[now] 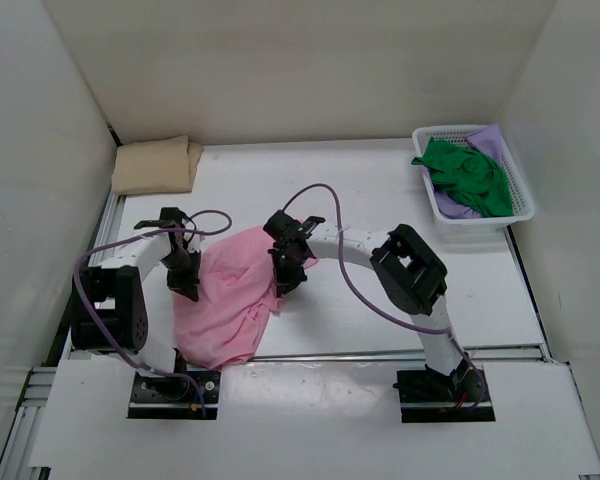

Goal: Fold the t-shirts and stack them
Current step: Move the tshirt to the center of the board

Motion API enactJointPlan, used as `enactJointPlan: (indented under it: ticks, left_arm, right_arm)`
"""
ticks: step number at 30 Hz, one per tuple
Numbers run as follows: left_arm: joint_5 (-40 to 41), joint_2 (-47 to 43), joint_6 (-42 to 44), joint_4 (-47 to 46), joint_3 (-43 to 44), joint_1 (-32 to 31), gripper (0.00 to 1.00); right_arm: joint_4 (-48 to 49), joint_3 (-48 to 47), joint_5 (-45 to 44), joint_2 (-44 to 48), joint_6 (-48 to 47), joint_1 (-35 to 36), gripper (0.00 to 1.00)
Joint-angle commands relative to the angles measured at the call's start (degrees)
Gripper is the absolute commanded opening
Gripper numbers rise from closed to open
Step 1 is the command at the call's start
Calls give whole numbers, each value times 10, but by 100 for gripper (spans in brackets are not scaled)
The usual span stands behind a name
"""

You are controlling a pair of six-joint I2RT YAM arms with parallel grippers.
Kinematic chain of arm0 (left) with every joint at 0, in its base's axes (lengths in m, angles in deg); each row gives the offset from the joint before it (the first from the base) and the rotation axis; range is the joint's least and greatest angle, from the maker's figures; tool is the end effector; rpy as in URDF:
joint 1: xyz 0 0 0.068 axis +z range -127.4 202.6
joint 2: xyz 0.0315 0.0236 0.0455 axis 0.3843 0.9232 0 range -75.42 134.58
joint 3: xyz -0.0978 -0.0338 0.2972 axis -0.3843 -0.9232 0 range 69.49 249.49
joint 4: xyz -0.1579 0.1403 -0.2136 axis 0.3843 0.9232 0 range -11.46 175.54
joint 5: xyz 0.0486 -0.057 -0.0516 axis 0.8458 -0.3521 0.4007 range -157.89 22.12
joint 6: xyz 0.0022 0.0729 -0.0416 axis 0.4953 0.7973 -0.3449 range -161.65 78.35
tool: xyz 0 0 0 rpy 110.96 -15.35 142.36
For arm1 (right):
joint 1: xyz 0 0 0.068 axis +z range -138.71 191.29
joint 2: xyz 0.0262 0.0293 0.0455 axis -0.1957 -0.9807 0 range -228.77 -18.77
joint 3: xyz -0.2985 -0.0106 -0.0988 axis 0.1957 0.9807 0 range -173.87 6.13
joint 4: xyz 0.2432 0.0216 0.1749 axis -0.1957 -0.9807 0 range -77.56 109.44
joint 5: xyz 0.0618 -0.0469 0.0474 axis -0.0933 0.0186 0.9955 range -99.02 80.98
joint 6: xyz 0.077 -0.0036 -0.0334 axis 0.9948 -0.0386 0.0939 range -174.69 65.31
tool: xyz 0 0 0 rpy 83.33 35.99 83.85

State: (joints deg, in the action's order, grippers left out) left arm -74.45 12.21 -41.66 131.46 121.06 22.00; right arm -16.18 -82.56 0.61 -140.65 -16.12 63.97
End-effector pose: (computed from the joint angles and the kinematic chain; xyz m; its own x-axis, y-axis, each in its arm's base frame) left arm 0.2765 -0.0113 0.1533 -0.9998 0.0104 -0.0177 0.0123 0.9934 -0.1144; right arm 0.2978 0.4109 0.1312 -0.9536 -0.2373 -0.1853 -0.2894 0.8919 0.3474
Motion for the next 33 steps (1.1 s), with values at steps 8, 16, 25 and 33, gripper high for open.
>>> enactJointPlan:
  ticks: [8, 16, 25, 33]
  left_arm:
    - [221, -132, 0, 3, -8, -60, 10]
    - [-11, -213, 0, 140, 49, -218, 72]
    - [-64, -179, 0, 17, 72, -165, 83]
    - [-27, -21, 0, -42, 180, -160, 84]
  right_arm:
    - [34, 148, -99, 154, 77, -201, 0]
    - [-134, -563, 84, -164, -71, -202, 8]
    - [-45, -110, -59, 118, -164, -134, 80]
    - [124, 300, -54, 384, 29, -222, 87]
